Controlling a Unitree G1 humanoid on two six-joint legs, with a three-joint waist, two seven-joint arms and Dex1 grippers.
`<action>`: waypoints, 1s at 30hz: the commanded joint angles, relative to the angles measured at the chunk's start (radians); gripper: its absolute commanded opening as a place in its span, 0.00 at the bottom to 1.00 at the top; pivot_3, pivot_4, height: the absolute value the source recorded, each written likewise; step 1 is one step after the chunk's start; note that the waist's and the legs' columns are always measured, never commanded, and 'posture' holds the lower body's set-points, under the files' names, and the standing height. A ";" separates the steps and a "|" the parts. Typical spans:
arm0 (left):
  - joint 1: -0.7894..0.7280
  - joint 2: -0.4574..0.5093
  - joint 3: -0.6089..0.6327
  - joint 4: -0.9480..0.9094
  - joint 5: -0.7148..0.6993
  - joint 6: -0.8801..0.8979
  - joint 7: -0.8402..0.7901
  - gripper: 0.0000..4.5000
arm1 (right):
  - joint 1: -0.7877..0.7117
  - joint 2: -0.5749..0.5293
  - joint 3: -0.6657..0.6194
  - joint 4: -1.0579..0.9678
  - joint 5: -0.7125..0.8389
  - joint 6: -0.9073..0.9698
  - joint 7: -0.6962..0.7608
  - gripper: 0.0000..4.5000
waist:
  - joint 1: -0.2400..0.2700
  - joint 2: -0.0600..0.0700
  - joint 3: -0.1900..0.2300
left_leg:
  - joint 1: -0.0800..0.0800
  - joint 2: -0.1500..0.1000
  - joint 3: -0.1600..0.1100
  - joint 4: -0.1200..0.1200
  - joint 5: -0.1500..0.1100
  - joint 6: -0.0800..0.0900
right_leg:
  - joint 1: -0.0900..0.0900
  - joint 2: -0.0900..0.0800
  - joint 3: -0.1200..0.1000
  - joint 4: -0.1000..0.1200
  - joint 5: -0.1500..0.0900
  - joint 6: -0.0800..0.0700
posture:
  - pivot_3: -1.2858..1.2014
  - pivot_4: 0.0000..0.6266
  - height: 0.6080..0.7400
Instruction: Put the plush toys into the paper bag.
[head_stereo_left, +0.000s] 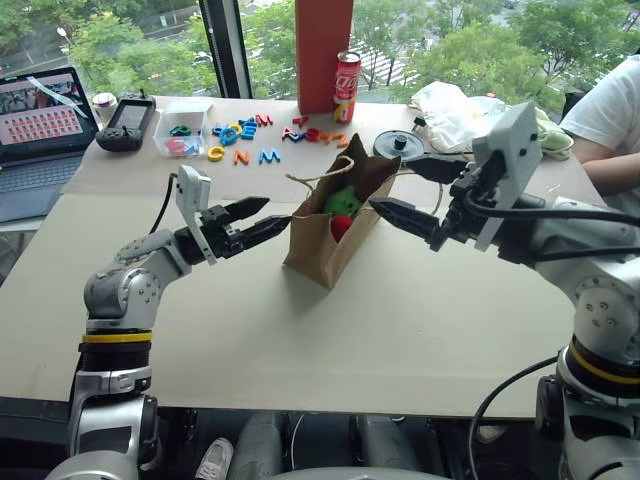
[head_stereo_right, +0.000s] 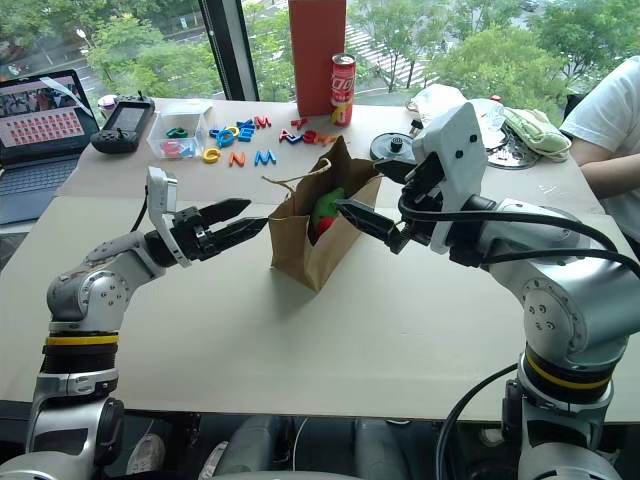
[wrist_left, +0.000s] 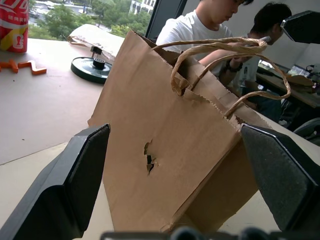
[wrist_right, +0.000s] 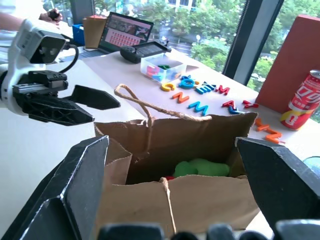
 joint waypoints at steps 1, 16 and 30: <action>0.004 0.005 -0.034 -0.028 0.031 -0.048 -0.029 1.00 | 0.024 -0.025 -0.005 -0.050 0.068 -0.028 0.038 0.60 | 0.000 0.000 0.000 | -0.001 0.000 0.000 0.000 0.000 0.000 | -0.001 0.000 0.000 0.000 0.000 0.000 | 0.52 0.24 0.99; -0.012 0.020 -0.149 0.024 0.166 -0.163 -0.111 1.00 | -0.020 -0.053 0.482 0.205 -0.258 -0.070 -0.125 0.02 | -0.003 0.000 0.000 | 0.000 -0.001 0.001 0.001 0.000 0.000 | -0.001 0.000 0.001 0.000 0.000 0.000 | 0.52 0.24 0.99; 0.090 0.009 -0.245 -0.204 0.240 -0.206 -0.080 1.00 | -0.208 0.154 0.502 0.241 -0.288 0.024 -0.179 0.02 | -0.002 0.000 0.000 | -0.003 0.001 0.001 0.000 0.000 0.000 | -0.003 0.000 0.000 0.001 0.000 0.000 | 0.52 0.24 0.99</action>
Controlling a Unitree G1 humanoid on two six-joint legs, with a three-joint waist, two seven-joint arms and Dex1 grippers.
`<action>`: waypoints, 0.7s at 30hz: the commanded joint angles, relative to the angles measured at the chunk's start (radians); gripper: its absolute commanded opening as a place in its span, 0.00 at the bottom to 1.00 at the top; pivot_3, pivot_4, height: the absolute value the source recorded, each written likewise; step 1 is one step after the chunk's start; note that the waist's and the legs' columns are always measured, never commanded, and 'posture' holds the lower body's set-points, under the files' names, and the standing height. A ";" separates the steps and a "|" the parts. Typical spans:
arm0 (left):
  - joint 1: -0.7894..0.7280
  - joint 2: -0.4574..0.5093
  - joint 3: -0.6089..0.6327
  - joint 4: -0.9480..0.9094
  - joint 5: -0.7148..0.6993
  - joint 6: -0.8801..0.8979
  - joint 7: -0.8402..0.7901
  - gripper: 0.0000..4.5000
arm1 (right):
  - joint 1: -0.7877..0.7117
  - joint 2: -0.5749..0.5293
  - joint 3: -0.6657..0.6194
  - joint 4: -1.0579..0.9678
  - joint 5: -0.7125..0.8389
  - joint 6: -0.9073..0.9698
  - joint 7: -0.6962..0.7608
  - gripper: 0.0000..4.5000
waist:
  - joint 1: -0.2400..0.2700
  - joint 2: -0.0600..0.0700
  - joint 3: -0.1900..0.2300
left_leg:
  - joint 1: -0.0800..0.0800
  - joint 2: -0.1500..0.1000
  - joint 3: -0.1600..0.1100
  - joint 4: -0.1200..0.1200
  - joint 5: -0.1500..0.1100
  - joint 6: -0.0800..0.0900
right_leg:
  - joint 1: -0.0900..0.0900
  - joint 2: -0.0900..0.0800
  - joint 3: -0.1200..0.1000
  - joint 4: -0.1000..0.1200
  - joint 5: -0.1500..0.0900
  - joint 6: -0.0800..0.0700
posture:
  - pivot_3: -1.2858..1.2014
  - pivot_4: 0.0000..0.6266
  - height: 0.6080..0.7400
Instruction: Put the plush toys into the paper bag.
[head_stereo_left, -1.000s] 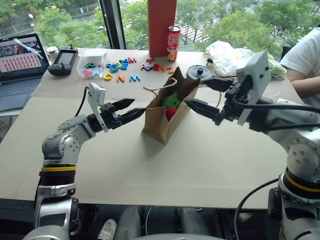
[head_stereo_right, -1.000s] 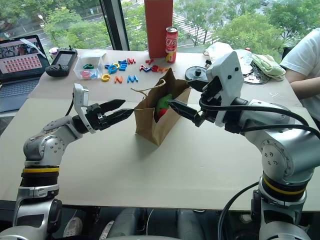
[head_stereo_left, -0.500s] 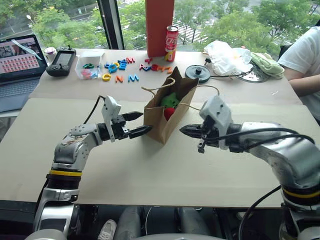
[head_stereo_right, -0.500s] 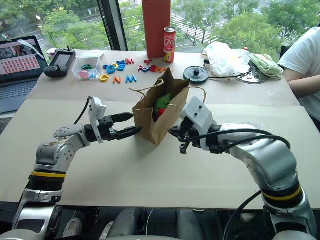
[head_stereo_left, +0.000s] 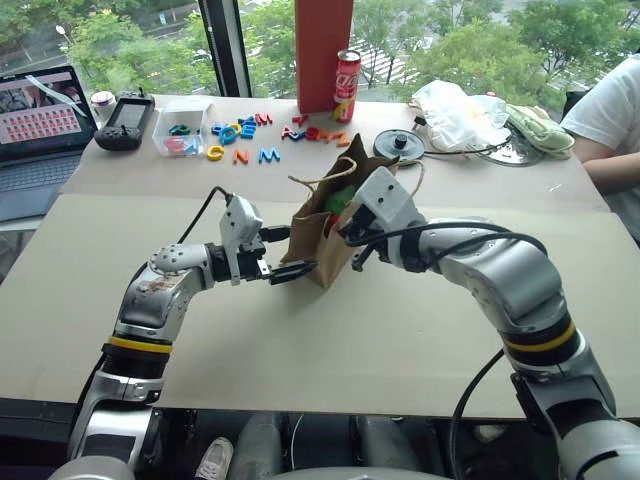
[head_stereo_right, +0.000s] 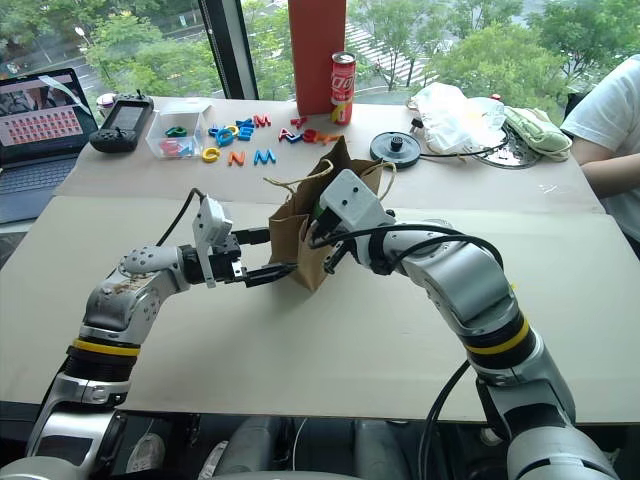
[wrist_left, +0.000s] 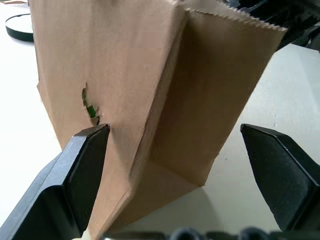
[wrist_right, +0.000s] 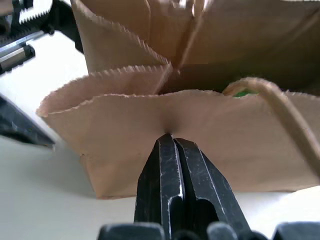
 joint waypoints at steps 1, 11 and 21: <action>0.039 0.005 -0.018 -0.103 0.010 -0.008 0.019 1.00 | -0.034 0.032 -0.011 0.004 -0.018 0.003 -0.021 0.02 | 0.000 0.000 0.000 | 0.000 0.000 0.000 0.000 0.000 0.000 | 0.000 0.000 0.000 0.000 0.000 0.000 | 0.52 0.24 0.99; -0.006 -0.067 -0.018 -0.013 0.084 -0.056 0.143 1.00 | -0.042 0.070 -0.009 0.045 -0.041 -0.007 -0.019 0.02 | 0.001 0.000 0.000 | 0.002 -0.001 0.000 0.000 0.000 0.000 | 0.001 0.000 0.000 0.001 0.000 0.000 | 0.52 0.24 0.99; -0.013 -0.178 -0.054 0.084 0.201 -0.156 0.286 1.00 | -0.040 0.093 -0.010 0.060 -0.057 -0.009 -0.023 0.02 | 0.001 0.000 0.000 | 0.001 0.000 0.000 0.000 0.000 0.000 | 0.001 0.000 0.000 0.001 0.000 0.000 | 0.52 0.24 0.99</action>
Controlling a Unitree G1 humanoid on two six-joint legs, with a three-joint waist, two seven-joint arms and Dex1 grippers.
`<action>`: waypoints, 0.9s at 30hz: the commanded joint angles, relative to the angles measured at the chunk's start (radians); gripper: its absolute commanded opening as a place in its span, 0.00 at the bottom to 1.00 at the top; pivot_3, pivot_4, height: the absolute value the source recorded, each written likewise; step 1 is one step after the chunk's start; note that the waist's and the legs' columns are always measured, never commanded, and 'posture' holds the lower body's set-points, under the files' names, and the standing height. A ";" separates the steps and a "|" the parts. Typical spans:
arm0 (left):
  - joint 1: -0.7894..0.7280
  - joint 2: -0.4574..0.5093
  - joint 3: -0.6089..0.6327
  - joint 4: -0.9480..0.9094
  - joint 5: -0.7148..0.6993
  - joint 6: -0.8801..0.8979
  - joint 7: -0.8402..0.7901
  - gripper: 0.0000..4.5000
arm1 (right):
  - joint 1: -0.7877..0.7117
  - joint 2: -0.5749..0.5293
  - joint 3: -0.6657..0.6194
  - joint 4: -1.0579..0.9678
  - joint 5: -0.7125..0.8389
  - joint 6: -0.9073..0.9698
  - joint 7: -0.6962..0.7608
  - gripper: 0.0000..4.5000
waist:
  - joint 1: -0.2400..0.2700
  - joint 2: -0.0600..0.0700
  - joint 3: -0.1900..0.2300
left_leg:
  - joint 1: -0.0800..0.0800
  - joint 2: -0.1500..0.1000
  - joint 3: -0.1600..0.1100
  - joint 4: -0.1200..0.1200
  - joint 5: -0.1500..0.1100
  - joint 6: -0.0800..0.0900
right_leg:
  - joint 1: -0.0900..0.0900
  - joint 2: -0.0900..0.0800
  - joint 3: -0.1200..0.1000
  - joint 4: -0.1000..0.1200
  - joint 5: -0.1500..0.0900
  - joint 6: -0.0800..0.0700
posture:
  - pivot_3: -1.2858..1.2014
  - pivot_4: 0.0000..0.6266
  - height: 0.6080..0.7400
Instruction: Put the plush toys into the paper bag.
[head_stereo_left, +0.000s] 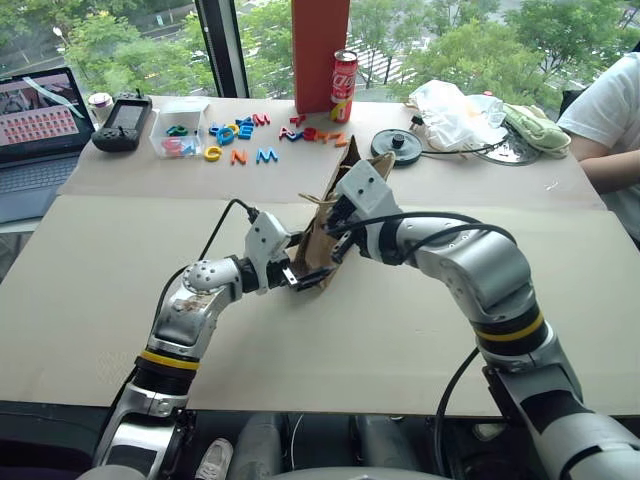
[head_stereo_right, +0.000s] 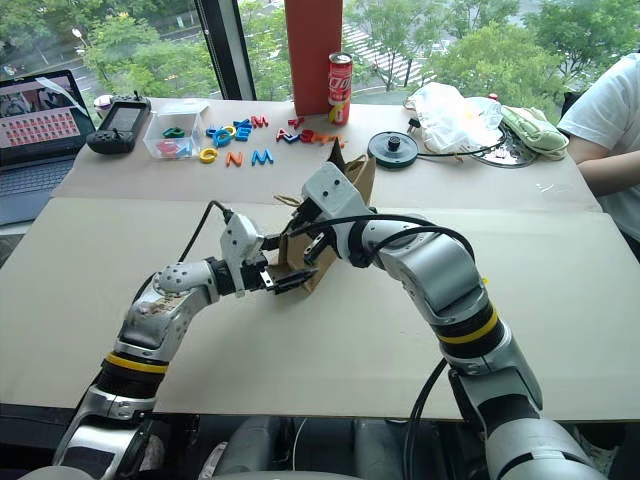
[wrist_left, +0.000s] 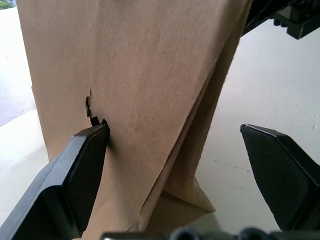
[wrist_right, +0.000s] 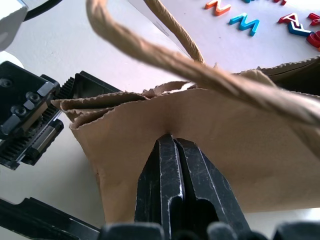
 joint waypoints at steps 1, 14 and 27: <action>-0.020 -0.030 -0.008 0.025 0.069 -0.078 0.079 1.00 | -0.019 0.009 -0.010 -0.018 -0.015 -0.011 -0.007 0.02 | 0.000 0.000 0.000 | 0.000 0.000 0.000 0.000 0.000 0.000 | 0.000 0.000 0.000 0.000 0.000 0.000 | 0.52 0.24 0.99; 0.008 -0.103 0.022 0.053 0.124 -0.182 0.207 0.84 | -0.017 0.026 -0.012 0.009 -0.041 -0.022 0.000 0.00 | -0.001 0.000 0.000 | 0.000 0.000 0.000 0.000 0.000 0.000 | 0.000 0.000 0.000 0.000 0.000 0.000 | 0.52 0.24 0.99; -0.013 -0.116 0.052 0.091 0.125 -0.210 0.226 0.02 | 0.020 -0.022 -0.040 -0.017 -0.043 -0.006 0.009 0.00 | 0.000 0.000 0.000 | 0.000 0.000 0.000 0.000 0.000 0.000 | 0.000 0.000 0.000 0.000 0.000 0.000 | 0.52 0.24 0.99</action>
